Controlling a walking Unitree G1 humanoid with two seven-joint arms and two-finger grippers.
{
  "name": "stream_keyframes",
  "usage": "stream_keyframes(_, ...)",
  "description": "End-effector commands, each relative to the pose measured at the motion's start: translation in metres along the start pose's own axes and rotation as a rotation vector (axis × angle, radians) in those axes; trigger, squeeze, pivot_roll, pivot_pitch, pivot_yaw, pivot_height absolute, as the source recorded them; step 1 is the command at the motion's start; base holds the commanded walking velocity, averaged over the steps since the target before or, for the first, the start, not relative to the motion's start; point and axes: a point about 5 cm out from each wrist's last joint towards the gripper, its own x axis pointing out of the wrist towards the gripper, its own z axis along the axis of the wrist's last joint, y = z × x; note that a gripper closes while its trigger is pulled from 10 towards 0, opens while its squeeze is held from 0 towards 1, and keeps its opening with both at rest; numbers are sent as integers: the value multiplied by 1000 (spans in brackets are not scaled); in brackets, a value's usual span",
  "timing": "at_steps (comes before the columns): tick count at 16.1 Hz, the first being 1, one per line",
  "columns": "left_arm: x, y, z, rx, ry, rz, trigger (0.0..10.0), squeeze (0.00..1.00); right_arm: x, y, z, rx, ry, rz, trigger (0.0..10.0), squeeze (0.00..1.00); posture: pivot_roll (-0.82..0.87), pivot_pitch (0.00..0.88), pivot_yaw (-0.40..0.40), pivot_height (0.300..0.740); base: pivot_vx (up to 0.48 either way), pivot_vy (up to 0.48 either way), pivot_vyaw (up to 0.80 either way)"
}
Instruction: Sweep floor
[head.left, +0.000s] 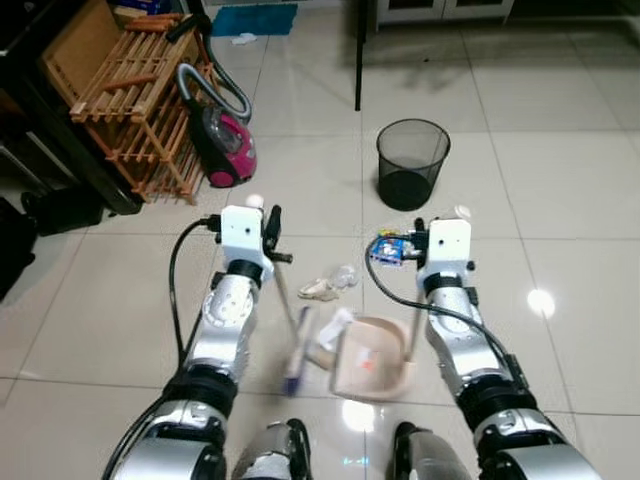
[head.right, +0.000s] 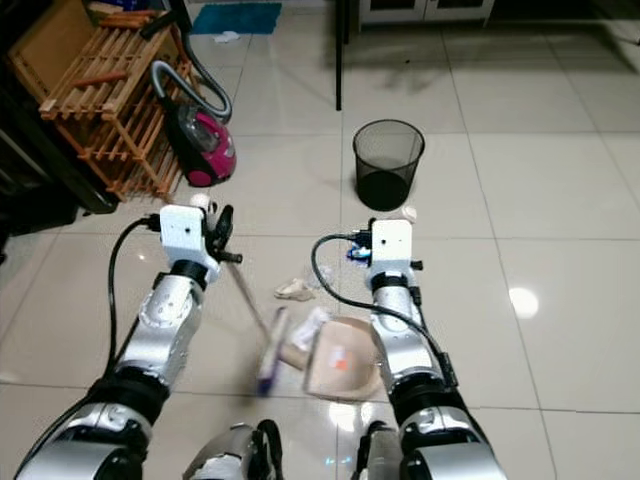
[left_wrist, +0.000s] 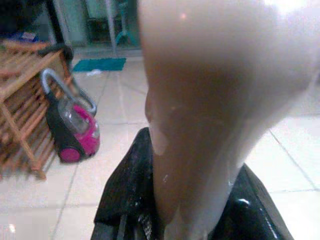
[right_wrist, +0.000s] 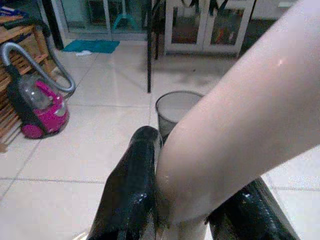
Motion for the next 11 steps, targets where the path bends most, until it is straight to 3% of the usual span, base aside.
stream_keyframes(1, 0, 1, -5, -88, 40, 28, 10000, 0, -1, -2, -5, 8, 33, -19, 10000, 0, -6, 261, 118, 740, 0, 0, 0)
stream_keyframes(4, 2, -12, 1, -227, 29, -27, 10000, 0, 2, -8, -6, 9, 57, -61, 10000, 0, 3, 253, 115, 740, 0, 0, 0)
stream_keyframes(7, 5, -15, 12, -307, 0, -83, 10000, 0, 4, -10, -5, 11, 65, -67, 10000, 0, 2, 235, 114, 740, 0, 0, 0)
stream_keyframes(11, 9, -14, 33, -225, -77, -183, 10000, 0, 6, -17, -5, 14, 70, -76, 10000, 0, -9, 197, 105, 740, 0, 0, 0)
